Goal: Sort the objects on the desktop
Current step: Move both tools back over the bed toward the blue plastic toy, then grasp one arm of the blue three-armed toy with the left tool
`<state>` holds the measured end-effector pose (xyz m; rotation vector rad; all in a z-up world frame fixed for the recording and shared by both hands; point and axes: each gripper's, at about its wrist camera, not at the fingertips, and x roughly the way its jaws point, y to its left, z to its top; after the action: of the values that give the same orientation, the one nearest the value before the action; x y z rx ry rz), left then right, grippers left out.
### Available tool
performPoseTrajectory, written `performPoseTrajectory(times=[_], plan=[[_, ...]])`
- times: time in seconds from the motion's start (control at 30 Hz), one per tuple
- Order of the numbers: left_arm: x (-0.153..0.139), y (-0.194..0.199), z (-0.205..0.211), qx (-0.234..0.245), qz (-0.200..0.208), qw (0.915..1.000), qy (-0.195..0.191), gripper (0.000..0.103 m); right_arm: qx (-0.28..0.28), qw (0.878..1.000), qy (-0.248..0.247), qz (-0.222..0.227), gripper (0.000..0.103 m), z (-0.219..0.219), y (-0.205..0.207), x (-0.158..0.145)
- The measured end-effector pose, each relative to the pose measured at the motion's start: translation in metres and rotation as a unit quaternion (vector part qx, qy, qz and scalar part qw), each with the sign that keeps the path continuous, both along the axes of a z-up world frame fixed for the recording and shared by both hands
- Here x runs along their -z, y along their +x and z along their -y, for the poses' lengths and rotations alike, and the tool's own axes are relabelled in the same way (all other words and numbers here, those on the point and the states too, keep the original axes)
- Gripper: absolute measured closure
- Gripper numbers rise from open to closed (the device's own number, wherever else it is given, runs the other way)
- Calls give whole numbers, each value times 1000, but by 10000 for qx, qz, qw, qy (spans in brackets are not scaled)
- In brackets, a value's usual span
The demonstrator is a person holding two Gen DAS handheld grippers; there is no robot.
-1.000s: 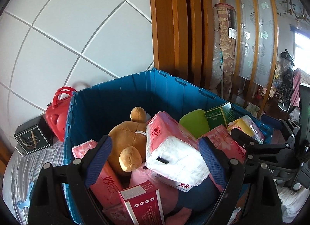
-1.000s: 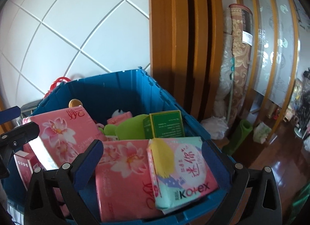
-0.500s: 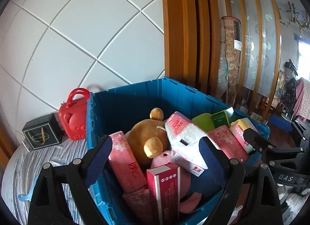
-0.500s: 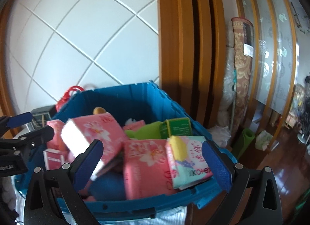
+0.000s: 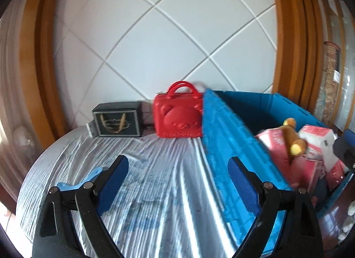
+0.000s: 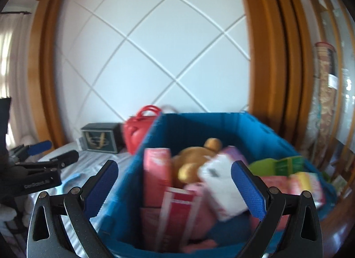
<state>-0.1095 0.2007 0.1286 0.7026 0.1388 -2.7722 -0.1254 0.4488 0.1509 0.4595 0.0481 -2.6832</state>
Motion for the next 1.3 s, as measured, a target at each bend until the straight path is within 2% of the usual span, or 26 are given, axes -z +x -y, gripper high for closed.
performPoseTrajectory(times=[0.17, 0.27, 0.33, 0.53, 0.7, 0.8, 0.9, 1.0, 1.17, 1.23, 1.27, 1.3], plan=[[29, 24, 92, -840, 289, 9957, 244, 11, -764, 9970, -80, -60, 0, 82, 7, 0], [51, 35, 147, -1286, 570, 9893, 376, 11, -1140, 9935, -38, -44, 0, 130, 3, 8], [70, 42, 183, -1597, 761, 9830, 491, 11, -1379, 9904, 19, 130, 0, 168, -6, 21], [125, 53, 272, -2366, 1307, 9576, 993, 11, -1954, 9767, 176, 873, 0, 267, -38, 77], [173, 45, 312, -2735, 1629, 9372, 1424, 11, -2198, 9643, 542, 1373, 0, 328, -67, 132], [202, 28, 326, -2822, 1735, 9296, 1619, 11, -2242, 9576, 743, 1650, 0, 351, -88, 163], [233, 0, 343, -2719, 1751, 9296, 1768, 11, -2211, 9539, 955, 1793, 0, 365, -110, 188], [267, -33, 359, -2347, 1802, 9327, 2060, 11, -2137, 9508, 1105, 1950, 0, 374, -132, 208], [313, -63, 377, -2248, 2196, 9278, 2009, 12, -2090, 9475, 1256, 2067, 0, 397, -163, 237], [312, -64, 376, -2124, 2221, 9392, 1531, 37, -2168, 9429, 1267, 2186, 0, 415, -173, 253], [311, -65, 378, -2022, 2265, 9426, 1388, 40, -2191, 9413, 1286, 2223, 0, 424, -175, 260], [311, -63, 381, -1881, 2261, 9454, 1406, 46, -2250, 9384, 1319, 2266, 0, 435, -178, 268]])
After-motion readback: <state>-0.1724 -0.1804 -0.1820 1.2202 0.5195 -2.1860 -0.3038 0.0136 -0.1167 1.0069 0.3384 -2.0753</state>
